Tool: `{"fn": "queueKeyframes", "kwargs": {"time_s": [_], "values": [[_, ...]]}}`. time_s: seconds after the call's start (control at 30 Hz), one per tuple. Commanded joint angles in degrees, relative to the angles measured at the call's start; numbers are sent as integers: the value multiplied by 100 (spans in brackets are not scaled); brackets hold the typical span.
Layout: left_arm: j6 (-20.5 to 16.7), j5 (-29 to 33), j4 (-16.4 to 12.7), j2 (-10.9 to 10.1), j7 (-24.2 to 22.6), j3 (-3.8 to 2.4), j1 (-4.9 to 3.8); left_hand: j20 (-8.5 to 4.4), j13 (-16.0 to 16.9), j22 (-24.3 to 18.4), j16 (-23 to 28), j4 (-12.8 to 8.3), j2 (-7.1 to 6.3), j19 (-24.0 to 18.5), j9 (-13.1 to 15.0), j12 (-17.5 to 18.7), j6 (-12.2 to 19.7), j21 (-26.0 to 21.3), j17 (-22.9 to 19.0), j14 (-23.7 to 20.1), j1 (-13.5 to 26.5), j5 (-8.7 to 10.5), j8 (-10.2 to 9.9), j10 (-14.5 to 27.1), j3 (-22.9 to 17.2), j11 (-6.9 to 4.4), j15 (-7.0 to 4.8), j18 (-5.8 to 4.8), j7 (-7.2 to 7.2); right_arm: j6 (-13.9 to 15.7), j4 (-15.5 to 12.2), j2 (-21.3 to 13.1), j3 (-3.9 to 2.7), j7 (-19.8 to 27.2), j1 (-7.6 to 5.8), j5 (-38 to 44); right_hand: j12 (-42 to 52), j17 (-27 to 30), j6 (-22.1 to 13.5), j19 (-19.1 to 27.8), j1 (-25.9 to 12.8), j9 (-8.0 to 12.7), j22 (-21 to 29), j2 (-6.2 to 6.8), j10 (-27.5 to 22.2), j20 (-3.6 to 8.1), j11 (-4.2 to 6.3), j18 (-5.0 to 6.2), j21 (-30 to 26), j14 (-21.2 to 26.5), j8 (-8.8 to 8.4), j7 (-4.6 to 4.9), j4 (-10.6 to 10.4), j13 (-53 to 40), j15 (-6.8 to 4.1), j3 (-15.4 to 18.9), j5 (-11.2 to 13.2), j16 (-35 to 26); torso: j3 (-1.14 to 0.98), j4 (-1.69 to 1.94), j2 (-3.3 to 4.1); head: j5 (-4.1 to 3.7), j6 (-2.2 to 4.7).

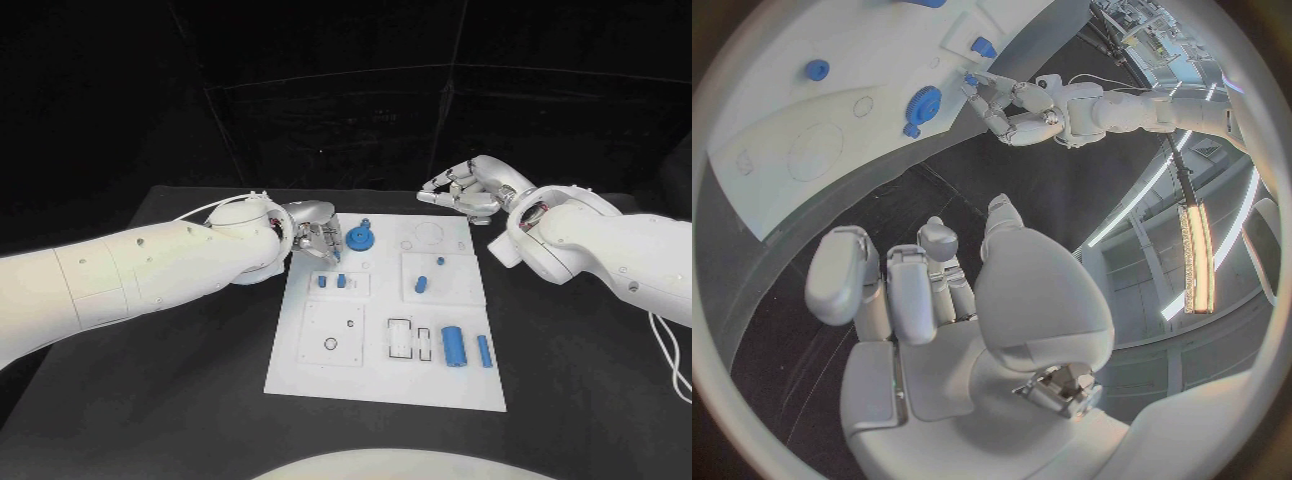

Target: Assemble the parts on the task board

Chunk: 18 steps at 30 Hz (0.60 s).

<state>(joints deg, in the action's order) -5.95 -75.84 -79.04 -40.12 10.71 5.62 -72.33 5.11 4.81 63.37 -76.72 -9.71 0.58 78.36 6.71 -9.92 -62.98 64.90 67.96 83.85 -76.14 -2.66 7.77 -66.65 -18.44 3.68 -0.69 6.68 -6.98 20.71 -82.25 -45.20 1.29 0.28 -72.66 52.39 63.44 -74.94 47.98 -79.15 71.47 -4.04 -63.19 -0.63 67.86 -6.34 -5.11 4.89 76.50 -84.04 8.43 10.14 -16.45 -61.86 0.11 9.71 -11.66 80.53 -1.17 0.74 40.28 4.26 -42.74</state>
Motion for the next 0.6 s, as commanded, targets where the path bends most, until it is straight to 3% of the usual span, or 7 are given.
{"fn": "queueKeyframes", "kwargs": {"time_s": [0.03, 0.43, 0.6], "values": [[120, 30, 15, 5, 86, -3, -4, -9, -9, -10, 38, -6, -3, 38, 2, 34, -38, 13, -13, 11, 68, -6, -30, -46, -35, 8, -12, -47, -11, -26, -11, -5, -3, 41, -9, -12, 23, -197, -26, 27, 2, -1, -3, -69, -10, 4, 0, 29, -36, -260, 22, -3, -7, -5, 28, 26, -14, -17, 3, 2, -1, -7, -9], [243, 80, -45, 18, 19, -3, 2, -9, -9, -19, 43, -2, -5, 32, 1, 35, -52, 3, -23, 7, 74, -6, -29, -63, -53, 3, -14, -45, -7, -32, -1, 2, -3, 45, -8, -12, 23, -197, -26, 27, 2, -1, -3, -69, -10, 4, 0, 29, -36, -260, 22, -3, -7, -5, 28, 26, -14, -17, 6, 3, 0, -14, -18], [303, 98, -38, 19, 60, -3, 4, -9, -8, -11, 38, -1, -7, 35, 1, 35, -58, 9, -16, 9, 76, -6, -28, -68, -58, 2, -15, -46, -6, -29, -2, 3, -3, 42, -8, -12, 23, -197, -26, 27, 2, -1, -3, -69, -10, 4, 0, 29, -36, -260, 22, -3, -7, -5, 28, 26, -14, -17, -2, 3, -2, -12, -22]]}}
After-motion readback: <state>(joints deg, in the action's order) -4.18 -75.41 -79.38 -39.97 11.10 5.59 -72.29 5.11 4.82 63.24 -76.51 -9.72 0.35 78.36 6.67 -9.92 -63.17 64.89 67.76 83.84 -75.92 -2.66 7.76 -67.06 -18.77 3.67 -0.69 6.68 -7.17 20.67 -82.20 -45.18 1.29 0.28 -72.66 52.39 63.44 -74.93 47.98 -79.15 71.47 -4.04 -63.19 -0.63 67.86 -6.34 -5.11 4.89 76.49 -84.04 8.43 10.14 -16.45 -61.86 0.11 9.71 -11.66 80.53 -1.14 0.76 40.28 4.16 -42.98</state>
